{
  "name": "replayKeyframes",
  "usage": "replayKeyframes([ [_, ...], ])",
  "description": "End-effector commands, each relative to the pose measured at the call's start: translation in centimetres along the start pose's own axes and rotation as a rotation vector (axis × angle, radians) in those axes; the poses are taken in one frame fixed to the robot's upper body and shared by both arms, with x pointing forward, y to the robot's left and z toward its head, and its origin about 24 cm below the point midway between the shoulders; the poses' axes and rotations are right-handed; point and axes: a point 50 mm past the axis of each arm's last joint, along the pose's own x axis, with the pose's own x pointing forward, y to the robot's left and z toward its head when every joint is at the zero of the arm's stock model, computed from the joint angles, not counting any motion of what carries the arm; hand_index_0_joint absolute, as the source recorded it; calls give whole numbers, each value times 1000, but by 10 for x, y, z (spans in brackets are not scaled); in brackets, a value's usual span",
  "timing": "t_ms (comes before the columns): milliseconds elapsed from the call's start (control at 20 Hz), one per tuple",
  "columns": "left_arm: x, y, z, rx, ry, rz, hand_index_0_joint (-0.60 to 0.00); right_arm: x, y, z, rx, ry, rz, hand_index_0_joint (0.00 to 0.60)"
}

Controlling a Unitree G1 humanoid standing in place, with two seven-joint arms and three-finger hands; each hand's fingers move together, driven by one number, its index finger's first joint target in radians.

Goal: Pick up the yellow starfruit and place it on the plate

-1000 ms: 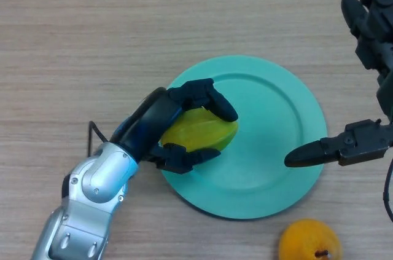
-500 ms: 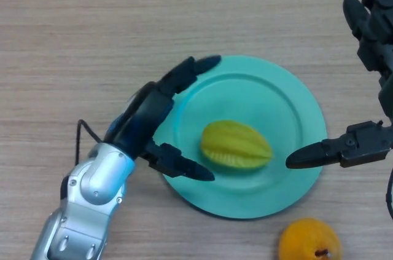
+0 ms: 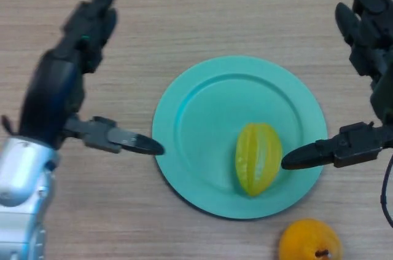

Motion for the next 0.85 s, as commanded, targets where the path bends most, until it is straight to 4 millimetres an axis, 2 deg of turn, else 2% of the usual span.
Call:
replayKeyframes([
  [50, -3, 21, 38, -2, -190, 25, 0, 0, -4, 30, -47, -224, -24, 0],
  [200, -8, 35, 41, -74, -158, 48, 0, -1, 0, 22, 0, -201, 19, 0],
  [350, -11, 36, 38, -97, -107, 55, 0, 0, 0, 18, 27, -183, 34, 0],
  [600, -13, 37, 45, 40, -139, 106, 0, 6, 0, 18, 39, -188, 42, 0],
  [850, -12, 38, 50, 44, -180, 130, 0, 9, 0, 15, 35, -174, 57, 0],
])
